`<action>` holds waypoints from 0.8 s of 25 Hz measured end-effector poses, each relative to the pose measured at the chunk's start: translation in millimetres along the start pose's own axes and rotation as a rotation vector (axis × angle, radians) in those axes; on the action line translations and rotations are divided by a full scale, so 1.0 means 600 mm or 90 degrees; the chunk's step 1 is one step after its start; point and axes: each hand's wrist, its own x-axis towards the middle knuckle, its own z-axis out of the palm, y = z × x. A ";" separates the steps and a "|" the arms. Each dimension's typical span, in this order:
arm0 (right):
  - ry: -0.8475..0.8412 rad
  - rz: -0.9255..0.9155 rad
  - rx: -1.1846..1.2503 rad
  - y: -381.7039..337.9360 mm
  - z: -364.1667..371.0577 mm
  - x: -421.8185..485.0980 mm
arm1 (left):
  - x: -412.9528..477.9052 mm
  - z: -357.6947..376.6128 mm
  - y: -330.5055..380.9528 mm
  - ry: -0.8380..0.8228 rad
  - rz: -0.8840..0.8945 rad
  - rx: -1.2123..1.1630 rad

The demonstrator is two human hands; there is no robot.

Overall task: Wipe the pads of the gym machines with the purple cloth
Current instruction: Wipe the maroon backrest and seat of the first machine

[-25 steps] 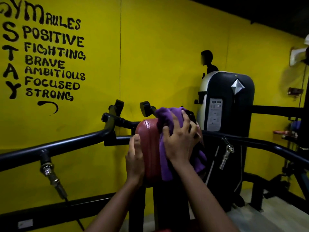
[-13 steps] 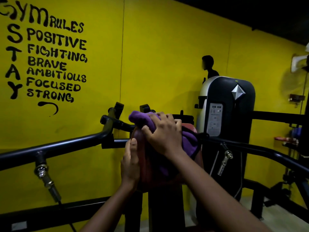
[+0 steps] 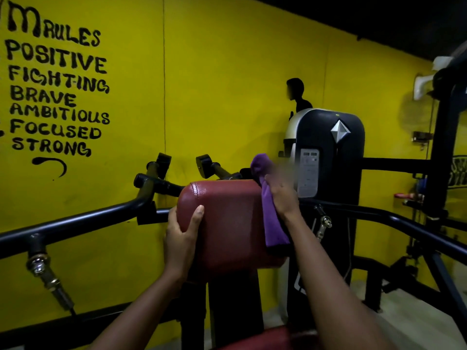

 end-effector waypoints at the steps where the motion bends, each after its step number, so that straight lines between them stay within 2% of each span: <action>1: 0.011 0.047 0.068 0.007 -0.005 -0.009 | 0.000 0.000 0.000 0.006 0.000 0.004; 3: 0.024 0.151 0.155 0.030 -0.012 -0.035 | 0.001 0.000 -0.002 0.017 -0.006 0.005; 6: 0.093 0.244 0.179 0.081 0.000 -0.109 | 0.000 0.001 -0.001 0.012 -0.007 -0.002; 9: 0.163 0.211 0.169 0.102 0.012 -0.167 | -0.003 -0.001 -0.001 0.014 0.003 -0.007; 12: 0.104 0.118 0.104 0.077 0.006 -0.117 | -0.004 -0.001 -0.001 0.010 0.000 -0.007; 15: 0.092 0.139 0.112 0.071 0.004 -0.081 | -0.004 -0.001 0.001 0.000 0.004 -0.023; 17: 0.163 0.209 0.159 0.088 0.014 -0.112 | -0.003 -0.001 0.001 -0.008 0.013 -0.032; 20: 0.353 0.306 0.258 0.107 0.052 -0.167 | -0.007 -0.002 0.001 -0.004 -0.016 -0.040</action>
